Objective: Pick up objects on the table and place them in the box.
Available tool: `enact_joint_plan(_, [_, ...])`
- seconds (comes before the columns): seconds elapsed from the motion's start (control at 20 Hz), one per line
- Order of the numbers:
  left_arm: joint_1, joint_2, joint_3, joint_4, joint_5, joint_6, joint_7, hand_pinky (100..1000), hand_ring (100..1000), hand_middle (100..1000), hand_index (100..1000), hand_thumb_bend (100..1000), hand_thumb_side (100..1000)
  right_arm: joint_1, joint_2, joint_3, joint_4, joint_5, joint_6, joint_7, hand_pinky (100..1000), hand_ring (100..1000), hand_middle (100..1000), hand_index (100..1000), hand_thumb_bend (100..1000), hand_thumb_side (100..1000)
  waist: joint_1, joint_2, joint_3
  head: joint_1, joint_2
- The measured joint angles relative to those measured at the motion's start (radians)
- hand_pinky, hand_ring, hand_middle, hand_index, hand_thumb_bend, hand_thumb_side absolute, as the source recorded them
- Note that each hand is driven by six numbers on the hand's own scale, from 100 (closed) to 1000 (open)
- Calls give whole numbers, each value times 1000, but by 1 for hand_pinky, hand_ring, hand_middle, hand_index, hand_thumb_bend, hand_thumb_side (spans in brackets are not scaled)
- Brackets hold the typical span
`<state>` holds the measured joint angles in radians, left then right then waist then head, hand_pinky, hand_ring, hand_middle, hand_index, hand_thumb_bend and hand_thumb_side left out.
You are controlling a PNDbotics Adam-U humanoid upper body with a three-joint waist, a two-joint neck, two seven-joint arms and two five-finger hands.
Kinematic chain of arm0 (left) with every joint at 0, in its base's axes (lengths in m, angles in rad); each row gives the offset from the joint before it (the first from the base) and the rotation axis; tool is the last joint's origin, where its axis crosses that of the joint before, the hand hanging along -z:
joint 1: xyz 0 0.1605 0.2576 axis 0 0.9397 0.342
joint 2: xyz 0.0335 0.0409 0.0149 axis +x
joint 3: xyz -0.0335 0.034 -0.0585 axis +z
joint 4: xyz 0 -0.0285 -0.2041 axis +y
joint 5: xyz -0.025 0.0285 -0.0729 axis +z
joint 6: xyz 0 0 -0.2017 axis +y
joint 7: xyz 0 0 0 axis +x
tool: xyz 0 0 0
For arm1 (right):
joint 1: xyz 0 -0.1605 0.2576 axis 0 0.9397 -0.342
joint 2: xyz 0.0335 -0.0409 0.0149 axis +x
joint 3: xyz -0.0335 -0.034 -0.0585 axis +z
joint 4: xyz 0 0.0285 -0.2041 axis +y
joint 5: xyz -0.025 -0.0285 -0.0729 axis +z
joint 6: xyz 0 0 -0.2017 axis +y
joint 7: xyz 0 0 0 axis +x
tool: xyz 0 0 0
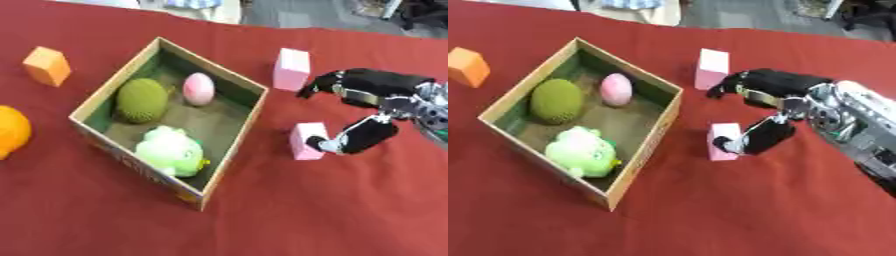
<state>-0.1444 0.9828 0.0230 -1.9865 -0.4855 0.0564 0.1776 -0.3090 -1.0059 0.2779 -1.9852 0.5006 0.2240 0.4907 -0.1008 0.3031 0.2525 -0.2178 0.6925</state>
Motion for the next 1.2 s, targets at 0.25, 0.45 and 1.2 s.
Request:
enact_joint_plan(0.25, [0, -7, 0, 0, 0, 0, 0, 834, 748, 730, 871, 545, 844, 19, 22, 0, 0, 11, 43, 8, 897, 911, 824, 929, 389, 318, 0, 5, 0, -3, 0])
enact_joint_plan(0.45, [-1, -9, 0, 0, 0, 0, 0, 834, 748, 730, 871, 544, 843, 19, 36, 0, 0, 13, 81, 25, 897, 912, 828, 930, 402, 328, 0, 6, 0, -4, -1])
enact_joint_plan(1.2, [-1, -17, 0, 0, 1, -1, -3, 833, 747, 724, 867, 541, 845, -23, 71, 46, 113, 43, 99, 75, 878, 887, 777, 885, 390, 174, 0, 17, 8, -12, -9])
